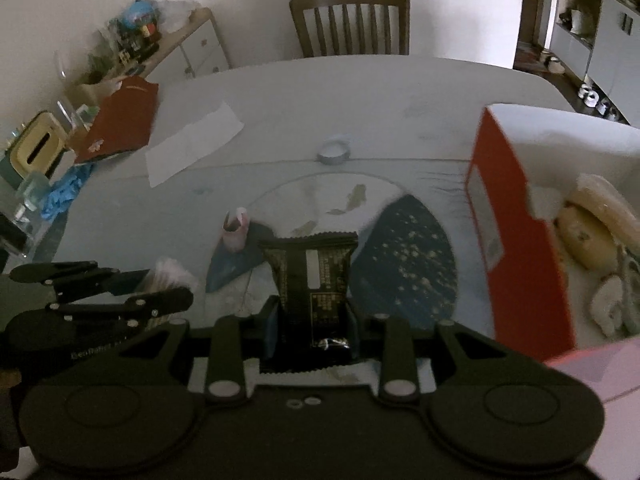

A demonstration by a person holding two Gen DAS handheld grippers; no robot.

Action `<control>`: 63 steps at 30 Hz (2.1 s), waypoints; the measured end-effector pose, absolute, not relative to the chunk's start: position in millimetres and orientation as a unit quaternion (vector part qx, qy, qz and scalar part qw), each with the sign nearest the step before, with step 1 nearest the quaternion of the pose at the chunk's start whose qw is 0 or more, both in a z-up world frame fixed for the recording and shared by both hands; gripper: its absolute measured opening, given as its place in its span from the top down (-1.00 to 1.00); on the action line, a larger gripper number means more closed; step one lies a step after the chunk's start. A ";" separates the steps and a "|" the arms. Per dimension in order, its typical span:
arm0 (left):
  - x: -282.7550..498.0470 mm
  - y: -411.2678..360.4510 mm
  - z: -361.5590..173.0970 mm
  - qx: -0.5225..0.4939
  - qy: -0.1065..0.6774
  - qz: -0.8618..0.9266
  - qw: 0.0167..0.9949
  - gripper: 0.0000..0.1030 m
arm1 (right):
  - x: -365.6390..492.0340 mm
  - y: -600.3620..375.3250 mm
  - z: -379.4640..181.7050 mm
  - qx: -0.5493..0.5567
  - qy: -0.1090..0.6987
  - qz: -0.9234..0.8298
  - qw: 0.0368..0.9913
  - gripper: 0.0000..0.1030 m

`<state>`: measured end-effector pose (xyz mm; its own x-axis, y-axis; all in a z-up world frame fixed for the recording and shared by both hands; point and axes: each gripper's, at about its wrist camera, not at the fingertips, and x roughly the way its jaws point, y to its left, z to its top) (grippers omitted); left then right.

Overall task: Organize objects
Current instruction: 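Grasp the cotton swab bag with the left gripper while the right grasps the dark snack bar, then carry the cotton swab bag and snack bar over the shoebox with both grippers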

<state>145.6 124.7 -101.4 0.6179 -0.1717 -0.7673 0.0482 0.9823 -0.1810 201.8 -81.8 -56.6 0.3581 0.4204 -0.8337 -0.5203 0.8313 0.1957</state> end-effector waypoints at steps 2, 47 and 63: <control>145.2 115.2 -93.0 -0.077 0.430 -0.064 0.897 0.34 | 198.4 -92.1 -51.3 -0.049 0.486 0.284 0.825 0.39; 246.6 -174.8 -20.3 0.055 0.364 -0.185 0.911 0.34 | 288.2 -342.0 -21.7 0.009 0.418 0.191 0.888 0.39; 299.6 -212.3 -77.0 0.121 0.437 -0.145 0.880 0.33 | 335.9 -346.9 -68.0 -0.014 0.454 0.169 0.874 0.39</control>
<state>299.6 -212.3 -77.0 0.5767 -0.1497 -0.8031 0.3614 0.9284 0.0864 335.9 -346.9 -68.0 0.5296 0.2838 -0.7994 -0.3085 0.9423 0.1302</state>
